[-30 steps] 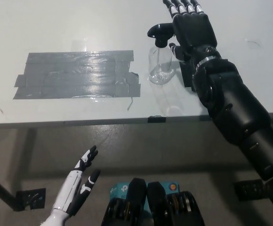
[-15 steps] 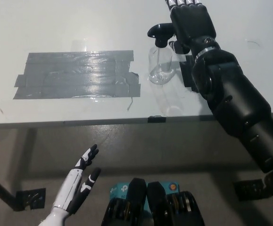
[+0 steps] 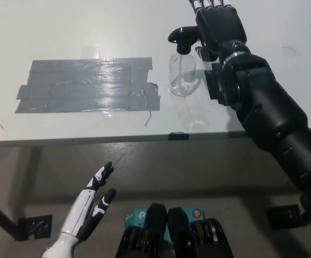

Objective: The robot grabs the black lid of the spray bottle on the desk and places it on the black area of the desk

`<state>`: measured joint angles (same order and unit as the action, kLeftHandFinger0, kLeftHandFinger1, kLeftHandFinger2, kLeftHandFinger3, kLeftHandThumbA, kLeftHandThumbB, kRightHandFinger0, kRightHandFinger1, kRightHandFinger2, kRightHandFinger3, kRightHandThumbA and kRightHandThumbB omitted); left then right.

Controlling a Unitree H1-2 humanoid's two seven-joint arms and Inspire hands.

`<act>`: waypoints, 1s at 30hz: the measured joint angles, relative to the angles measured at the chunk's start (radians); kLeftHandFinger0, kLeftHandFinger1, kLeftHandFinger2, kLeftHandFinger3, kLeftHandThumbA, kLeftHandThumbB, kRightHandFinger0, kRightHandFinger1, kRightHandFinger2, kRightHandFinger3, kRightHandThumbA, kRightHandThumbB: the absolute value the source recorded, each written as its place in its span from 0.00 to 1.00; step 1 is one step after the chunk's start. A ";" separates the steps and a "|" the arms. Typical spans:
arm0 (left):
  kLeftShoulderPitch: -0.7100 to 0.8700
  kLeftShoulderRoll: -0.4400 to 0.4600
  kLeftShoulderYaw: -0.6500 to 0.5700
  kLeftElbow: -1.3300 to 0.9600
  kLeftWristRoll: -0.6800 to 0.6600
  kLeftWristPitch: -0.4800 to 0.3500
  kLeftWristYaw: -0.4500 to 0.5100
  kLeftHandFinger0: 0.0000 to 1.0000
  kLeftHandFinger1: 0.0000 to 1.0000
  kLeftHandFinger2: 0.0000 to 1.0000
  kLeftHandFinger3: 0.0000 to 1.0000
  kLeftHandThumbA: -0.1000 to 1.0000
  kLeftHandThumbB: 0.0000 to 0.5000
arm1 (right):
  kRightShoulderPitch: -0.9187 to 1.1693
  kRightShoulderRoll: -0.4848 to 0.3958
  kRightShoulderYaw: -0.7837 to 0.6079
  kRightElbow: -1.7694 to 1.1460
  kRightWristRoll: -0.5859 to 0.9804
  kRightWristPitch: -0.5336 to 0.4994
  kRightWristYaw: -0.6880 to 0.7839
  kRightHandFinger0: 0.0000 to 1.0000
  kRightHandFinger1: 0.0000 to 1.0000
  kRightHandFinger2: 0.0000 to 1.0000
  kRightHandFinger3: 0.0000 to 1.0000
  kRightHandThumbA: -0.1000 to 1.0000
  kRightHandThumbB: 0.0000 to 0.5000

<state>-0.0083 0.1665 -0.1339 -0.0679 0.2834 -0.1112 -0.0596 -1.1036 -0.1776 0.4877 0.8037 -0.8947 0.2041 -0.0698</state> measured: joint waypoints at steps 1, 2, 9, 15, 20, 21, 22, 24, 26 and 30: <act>0.000 0.000 0.000 -0.001 0.000 0.000 -0.001 1.00 1.00 1.00 1.00 1.00 0.13 | -0.002 0.000 0.002 0.008 0.000 0.000 0.000 1.00 1.00 1.00 1.00 0.82 0.91; 0.000 0.001 0.000 -0.001 0.000 0.000 -0.002 1.00 1.00 1.00 1.00 1.00 0.12 | -0.004 0.000 0.003 0.014 0.000 0.000 0.000 1.00 1.00 1.00 1.00 0.82 0.91; -0.002 0.006 0.000 -0.003 0.001 0.000 -0.005 1.00 1.00 1.00 1.00 1.00 0.15 | -0.011 0.000 0.011 0.045 0.002 -0.001 -0.008 1.00 1.00 1.00 1.00 0.83 0.90; -0.012 0.011 0.000 -0.003 0.001 0.000 -0.008 1.00 1.00 1.00 1.00 1.00 0.08 | -0.024 0.001 0.014 0.066 0.008 -0.004 -0.020 1.00 1.00 1.00 1.00 0.85 0.88; -0.013 0.013 0.000 -0.004 0.001 0.000 -0.014 1.00 1.00 1.00 1.00 1.00 0.05 | -0.034 0.005 0.011 0.068 0.018 -0.006 -0.023 1.00 1.00 1.00 1.00 0.87 0.84; -0.013 0.013 0.000 -0.004 0.001 0.000 -0.016 1.00 1.00 1.00 1.00 1.00 0.05 | -0.035 0.006 0.011 0.068 0.019 -0.006 -0.023 1.00 1.00 1.00 1.00 0.88 0.84; -0.013 0.014 0.000 -0.004 0.001 0.000 -0.017 1.00 1.00 1.00 1.00 1.00 0.06 | -0.037 0.007 0.011 0.067 0.020 -0.006 -0.023 1.00 1.00 1.00 1.00 0.89 0.84; -0.013 0.014 0.000 -0.004 0.000 0.000 -0.017 1.00 1.00 1.00 1.00 1.00 0.05 | -0.039 0.009 0.011 0.067 0.022 -0.006 -0.023 1.00 1.00 1.00 1.00 0.90 0.84; -0.013 0.014 0.000 -0.004 0.000 0.000 -0.017 1.00 1.00 1.00 1.00 1.00 0.04 | -0.040 0.011 0.010 0.064 0.025 -0.006 -0.023 1.00 1.00 1.00 1.00 0.90 0.83; -0.013 0.014 0.001 -0.004 0.000 -0.001 -0.017 1.00 1.00 1.00 1.00 1.00 0.05 | -0.040 0.013 0.009 0.063 0.031 -0.006 -0.023 1.00 1.00 1.00 1.00 0.94 0.85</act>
<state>-0.0211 0.1802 -0.1334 -0.0722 0.2830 -0.1118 -0.0766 -1.1439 -0.1642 0.4970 0.8672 -0.8641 0.1985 -0.0929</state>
